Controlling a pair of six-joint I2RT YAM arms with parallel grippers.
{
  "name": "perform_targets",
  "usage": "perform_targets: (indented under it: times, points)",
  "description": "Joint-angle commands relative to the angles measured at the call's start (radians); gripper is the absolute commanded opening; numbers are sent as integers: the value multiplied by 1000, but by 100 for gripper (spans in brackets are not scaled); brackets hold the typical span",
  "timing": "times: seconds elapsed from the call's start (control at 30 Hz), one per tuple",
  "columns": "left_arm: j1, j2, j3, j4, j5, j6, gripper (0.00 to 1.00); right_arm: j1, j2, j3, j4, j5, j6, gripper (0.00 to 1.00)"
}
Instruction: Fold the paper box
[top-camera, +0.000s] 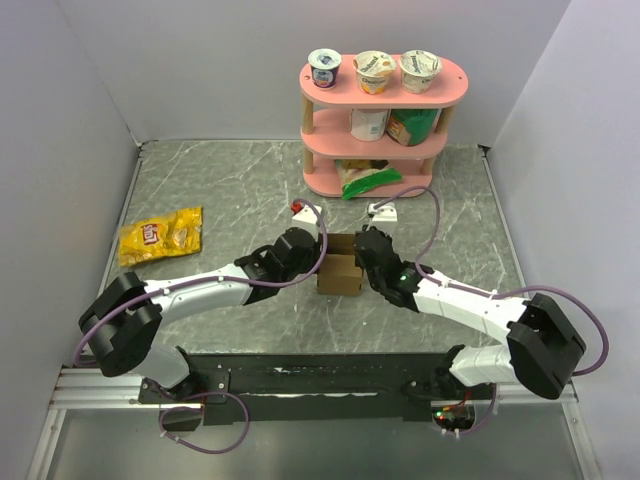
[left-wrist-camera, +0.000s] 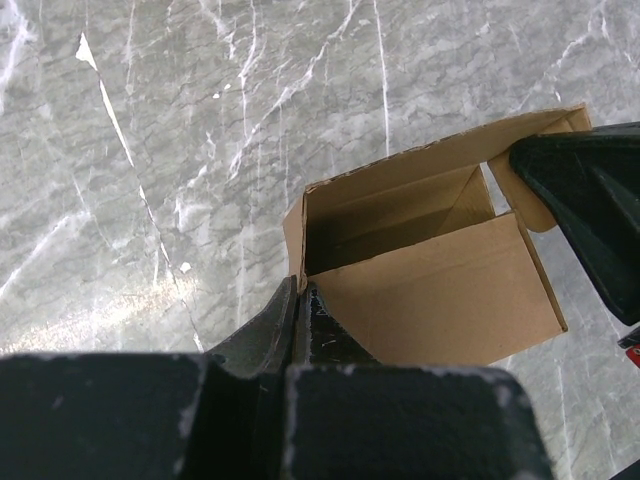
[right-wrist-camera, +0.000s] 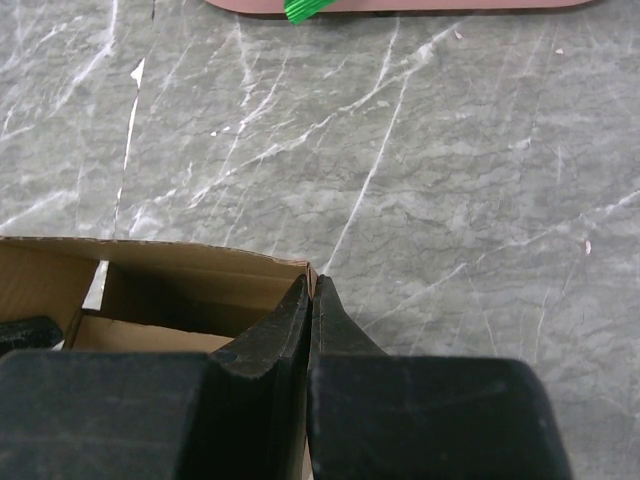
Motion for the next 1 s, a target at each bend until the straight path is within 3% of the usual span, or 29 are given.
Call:
perform_targets:
  times: [0.0, 0.97]
  points:
    - [-27, 6, 18, 17, 38, -32, 1, 31, 28, 41, -63, -45, 58, 0]
    - [-119, 51, 79, -55, -166, -29, 1, 34, 53, 132, -158, -67, 86, 0]
